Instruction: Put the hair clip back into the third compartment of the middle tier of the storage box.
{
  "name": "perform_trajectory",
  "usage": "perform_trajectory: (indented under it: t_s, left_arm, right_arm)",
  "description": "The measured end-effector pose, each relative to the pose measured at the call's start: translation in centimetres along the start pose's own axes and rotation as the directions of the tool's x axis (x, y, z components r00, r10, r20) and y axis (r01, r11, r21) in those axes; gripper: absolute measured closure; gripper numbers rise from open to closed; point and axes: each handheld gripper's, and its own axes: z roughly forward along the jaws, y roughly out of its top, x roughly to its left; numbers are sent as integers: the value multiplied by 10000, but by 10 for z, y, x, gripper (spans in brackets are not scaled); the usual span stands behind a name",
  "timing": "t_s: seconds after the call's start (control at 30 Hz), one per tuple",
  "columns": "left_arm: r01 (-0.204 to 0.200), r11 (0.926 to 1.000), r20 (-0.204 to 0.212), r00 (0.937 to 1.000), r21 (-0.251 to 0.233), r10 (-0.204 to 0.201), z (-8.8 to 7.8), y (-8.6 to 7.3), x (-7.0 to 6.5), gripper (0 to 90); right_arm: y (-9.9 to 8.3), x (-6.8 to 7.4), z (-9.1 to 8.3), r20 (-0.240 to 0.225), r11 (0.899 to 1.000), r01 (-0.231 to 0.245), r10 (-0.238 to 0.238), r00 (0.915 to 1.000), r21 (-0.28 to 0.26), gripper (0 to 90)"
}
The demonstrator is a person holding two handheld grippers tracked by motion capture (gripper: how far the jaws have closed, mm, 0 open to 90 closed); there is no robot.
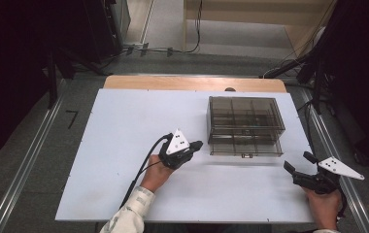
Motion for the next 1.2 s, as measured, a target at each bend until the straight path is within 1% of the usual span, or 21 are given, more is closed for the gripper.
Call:
perform_trajectory:
  t_s: [0.1,0.47,0.5,0.73,1.07,1.17,1.2]
  left_arm:
    - [-114,9999,82,9999,-16,114,5,4,-3,886]
    - [-213,9997,341,9992,-153,218,22,17,-16,885]
    - [-280,9996,343,9990,-100,283,24,18,-17,885]
    - [-245,9994,391,9989,-251,255,33,22,-21,885]
    - [-241,9990,639,9976,-364,264,47,30,-29,885]
    - [-298,9989,669,9972,-362,322,50,33,-30,884]
    - [-267,9987,682,9972,-431,296,51,34,-31,885]
  right_arm:
    - [0,0,0,-8,10000,-10,10,10000,-8,90]
    - [0,0,0,-46,10000,-37,37,10000,-15,90]
    - [0,-1,0,-49,10000,-30,30,10000,-15,90]
    - [0,-1,0,-54,10000,-71,71,10000,-25,90]
    - [0,0,0,-53,10000,-31,31,10000,-37,90]
    - [0,0,0,-47,10000,-34,34,10000,-40,90]
    - [0,0,0,-40,10000,-37,37,10000,-40,90]
